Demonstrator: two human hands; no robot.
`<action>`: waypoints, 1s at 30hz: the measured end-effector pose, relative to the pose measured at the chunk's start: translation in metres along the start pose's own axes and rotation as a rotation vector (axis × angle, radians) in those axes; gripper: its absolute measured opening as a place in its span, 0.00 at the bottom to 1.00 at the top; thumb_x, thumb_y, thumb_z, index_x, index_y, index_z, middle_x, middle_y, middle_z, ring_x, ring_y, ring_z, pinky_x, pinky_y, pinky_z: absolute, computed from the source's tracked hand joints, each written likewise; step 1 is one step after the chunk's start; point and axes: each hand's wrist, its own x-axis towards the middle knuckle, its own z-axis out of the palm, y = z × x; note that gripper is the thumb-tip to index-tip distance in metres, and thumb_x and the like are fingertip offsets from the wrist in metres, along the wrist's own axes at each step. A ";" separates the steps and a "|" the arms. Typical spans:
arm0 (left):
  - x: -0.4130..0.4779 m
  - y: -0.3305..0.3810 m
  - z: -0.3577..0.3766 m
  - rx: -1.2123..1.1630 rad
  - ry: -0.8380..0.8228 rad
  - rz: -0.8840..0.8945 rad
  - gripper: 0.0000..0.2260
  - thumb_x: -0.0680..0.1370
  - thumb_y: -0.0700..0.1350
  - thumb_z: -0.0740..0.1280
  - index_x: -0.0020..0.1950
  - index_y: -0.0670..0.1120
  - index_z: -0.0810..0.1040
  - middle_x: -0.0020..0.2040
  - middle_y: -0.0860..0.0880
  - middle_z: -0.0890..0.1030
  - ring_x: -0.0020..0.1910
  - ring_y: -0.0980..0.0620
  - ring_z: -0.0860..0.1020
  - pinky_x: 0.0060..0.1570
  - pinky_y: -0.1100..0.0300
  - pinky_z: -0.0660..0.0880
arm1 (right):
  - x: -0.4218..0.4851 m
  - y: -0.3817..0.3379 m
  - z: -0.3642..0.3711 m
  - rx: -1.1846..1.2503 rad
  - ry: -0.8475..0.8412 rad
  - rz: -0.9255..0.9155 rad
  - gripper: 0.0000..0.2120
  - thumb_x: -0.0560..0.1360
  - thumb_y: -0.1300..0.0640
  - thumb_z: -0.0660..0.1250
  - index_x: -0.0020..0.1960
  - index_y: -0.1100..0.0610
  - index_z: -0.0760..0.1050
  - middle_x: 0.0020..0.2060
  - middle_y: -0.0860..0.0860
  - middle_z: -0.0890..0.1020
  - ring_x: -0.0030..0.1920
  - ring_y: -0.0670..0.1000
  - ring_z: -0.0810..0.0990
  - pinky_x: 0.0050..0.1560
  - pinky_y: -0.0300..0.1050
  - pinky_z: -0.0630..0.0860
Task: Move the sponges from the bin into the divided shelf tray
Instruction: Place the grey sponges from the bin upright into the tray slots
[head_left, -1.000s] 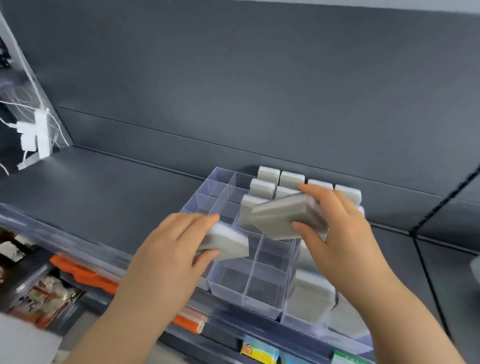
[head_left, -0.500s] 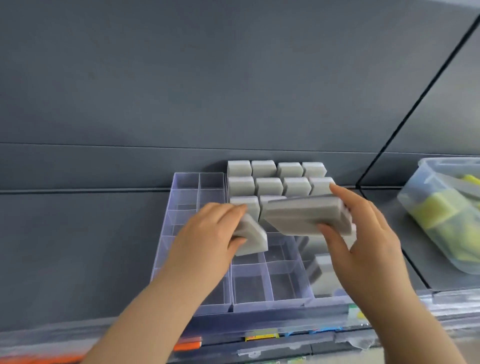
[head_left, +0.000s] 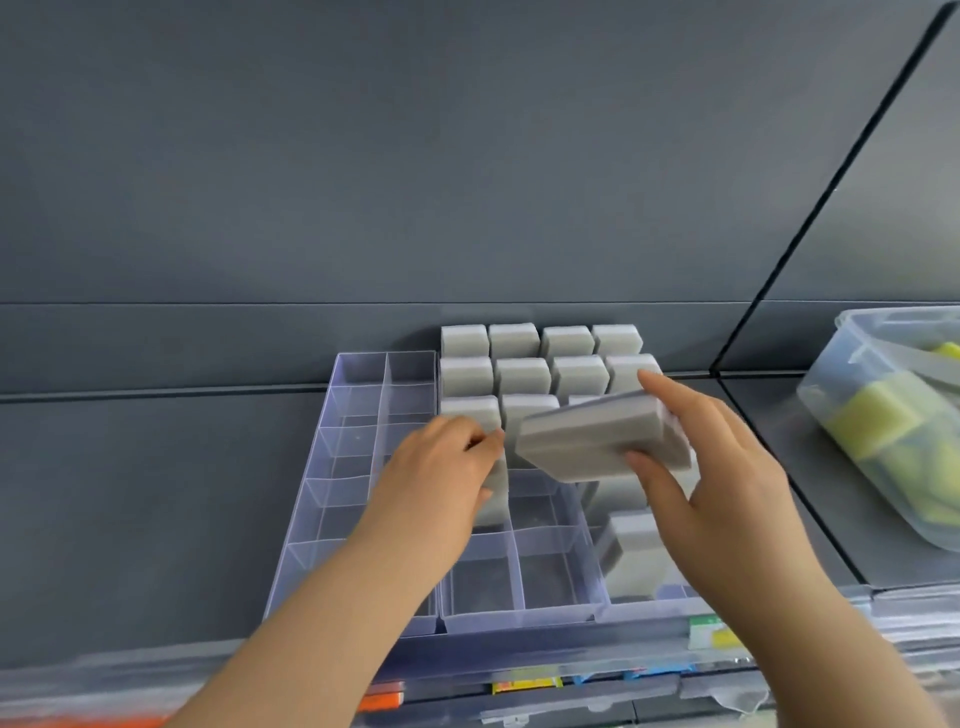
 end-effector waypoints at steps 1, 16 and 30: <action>0.001 0.001 0.004 -0.021 -0.006 -0.033 0.21 0.74 0.42 0.70 0.66 0.48 0.73 0.56 0.51 0.74 0.55 0.50 0.73 0.48 0.61 0.69 | 0.001 0.001 0.000 -0.003 -0.002 -0.008 0.28 0.72 0.63 0.68 0.66 0.42 0.63 0.51 0.40 0.71 0.50 0.37 0.66 0.48 0.26 0.61; -0.011 -0.004 0.019 0.049 0.004 -0.065 0.27 0.53 0.39 0.82 0.51 0.45 0.82 0.45 0.51 0.82 0.43 0.50 0.82 0.37 0.60 0.78 | 0.027 0.009 0.011 -0.104 -0.235 -0.152 0.24 0.74 0.63 0.67 0.68 0.54 0.68 0.59 0.47 0.75 0.62 0.51 0.70 0.58 0.33 0.60; -0.015 -0.005 0.013 0.008 -0.023 -0.108 0.25 0.54 0.39 0.82 0.50 0.47 0.83 0.44 0.53 0.81 0.43 0.52 0.81 0.31 0.64 0.76 | 0.043 0.018 0.052 -0.302 -0.413 -0.305 0.29 0.67 0.71 0.67 0.66 0.55 0.70 0.58 0.51 0.76 0.57 0.57 0.73 0.50 0.53 0.77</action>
